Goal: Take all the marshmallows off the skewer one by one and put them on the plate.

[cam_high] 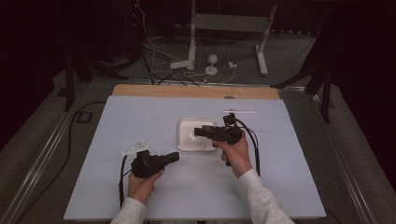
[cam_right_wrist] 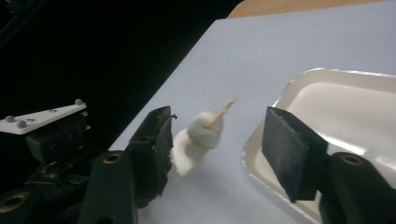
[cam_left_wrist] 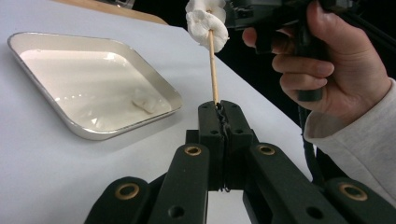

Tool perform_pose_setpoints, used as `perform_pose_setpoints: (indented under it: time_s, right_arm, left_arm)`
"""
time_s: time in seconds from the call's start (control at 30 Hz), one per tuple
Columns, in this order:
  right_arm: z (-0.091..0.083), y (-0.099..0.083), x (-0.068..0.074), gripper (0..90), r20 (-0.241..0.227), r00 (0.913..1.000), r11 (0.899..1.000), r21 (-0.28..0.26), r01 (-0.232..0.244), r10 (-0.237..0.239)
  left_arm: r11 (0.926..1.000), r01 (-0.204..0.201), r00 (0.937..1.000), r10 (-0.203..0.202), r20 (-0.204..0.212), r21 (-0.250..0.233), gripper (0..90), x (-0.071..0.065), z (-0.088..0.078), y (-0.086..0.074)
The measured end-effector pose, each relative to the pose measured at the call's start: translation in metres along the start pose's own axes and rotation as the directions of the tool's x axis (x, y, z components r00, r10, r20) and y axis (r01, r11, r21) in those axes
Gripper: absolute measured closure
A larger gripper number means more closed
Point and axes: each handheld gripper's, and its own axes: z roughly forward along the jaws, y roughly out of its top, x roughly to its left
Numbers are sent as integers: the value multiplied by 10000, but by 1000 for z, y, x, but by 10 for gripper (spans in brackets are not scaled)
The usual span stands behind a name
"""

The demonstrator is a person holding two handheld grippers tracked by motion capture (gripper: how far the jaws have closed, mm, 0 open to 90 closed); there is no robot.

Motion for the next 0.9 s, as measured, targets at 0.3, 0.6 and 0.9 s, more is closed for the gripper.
perform_pose_setpoints:
  time_s: [0.3, 0.6, 0.9]
  right_arm:
    - [8, -1, 1, 733, -692, 9973, 9995, 245, -209, 226]
    - [5, 0, 7, 796, -956, 9954, 10000, 20, -45, 46]
    - [10, -1, 12, 802, -1067, 9942, 9997, 142, 182, -166]
  left_arm:
    - [9999, 14, 9994, -19, 332, 155, 898, 0, 4, -2]
    - [9958, 445, 9973, -490, 549, 803, 679, 3, 16, -6]
    - [9903, 7, 9976, -104, 690, 1393, 891, -1, 21, -6]
